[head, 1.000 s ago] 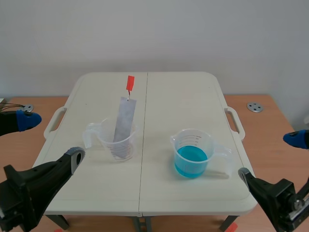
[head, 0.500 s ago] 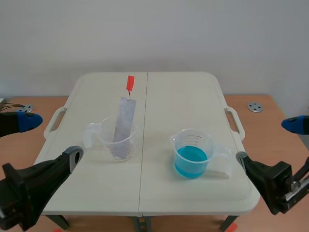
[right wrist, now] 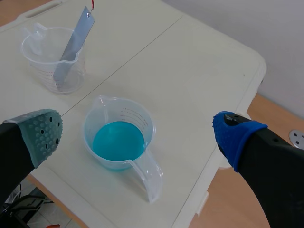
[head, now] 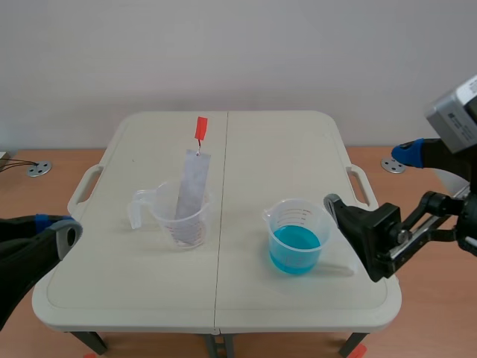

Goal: Hold the metal plate by the orange handle, dip it into the blue solution, take it out and point at it, then put the plate back in the beaker on the left.
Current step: 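Lift the metal plate out of the left beaker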

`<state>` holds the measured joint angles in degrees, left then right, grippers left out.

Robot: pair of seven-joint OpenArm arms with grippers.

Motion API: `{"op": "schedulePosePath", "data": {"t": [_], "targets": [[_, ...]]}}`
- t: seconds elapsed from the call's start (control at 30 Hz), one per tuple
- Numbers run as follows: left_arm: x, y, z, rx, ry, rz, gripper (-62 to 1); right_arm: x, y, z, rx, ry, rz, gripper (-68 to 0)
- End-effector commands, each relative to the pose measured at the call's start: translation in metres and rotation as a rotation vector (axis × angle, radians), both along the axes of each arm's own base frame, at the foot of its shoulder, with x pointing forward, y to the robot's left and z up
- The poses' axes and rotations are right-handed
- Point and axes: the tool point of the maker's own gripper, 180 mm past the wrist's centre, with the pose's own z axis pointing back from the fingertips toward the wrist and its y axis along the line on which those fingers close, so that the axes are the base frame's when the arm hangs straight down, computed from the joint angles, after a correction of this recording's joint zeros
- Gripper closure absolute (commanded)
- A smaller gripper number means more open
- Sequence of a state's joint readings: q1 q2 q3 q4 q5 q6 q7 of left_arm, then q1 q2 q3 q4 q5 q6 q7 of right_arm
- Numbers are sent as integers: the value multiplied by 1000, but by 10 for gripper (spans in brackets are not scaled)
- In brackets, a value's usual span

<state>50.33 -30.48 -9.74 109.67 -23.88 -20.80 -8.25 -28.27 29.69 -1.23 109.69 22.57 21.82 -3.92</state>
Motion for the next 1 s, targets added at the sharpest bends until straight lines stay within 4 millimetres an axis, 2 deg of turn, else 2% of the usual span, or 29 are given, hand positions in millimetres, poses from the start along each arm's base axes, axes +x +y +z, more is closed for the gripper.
{"op": "schedulePosePath", "data": {"t": [0.0, 0.3, 0.57, 0.97], "targets": [[-8, 5, 1, -9, 11, 16, -30, 9, 3, 13, 26, -42, -5, -663], [-57, 27, -27, 60, 198, 50, -30, 41, 14, 11, 71, -50, -24, -663], [-87, 38, -39, 99, 310, 59, -30, 72, 32, 9, 114, -55, -7, -663], [-94, 41, -49, 137, 365, 54, -30, 114, 67, -1, 189, -23, 14, -663]]}}
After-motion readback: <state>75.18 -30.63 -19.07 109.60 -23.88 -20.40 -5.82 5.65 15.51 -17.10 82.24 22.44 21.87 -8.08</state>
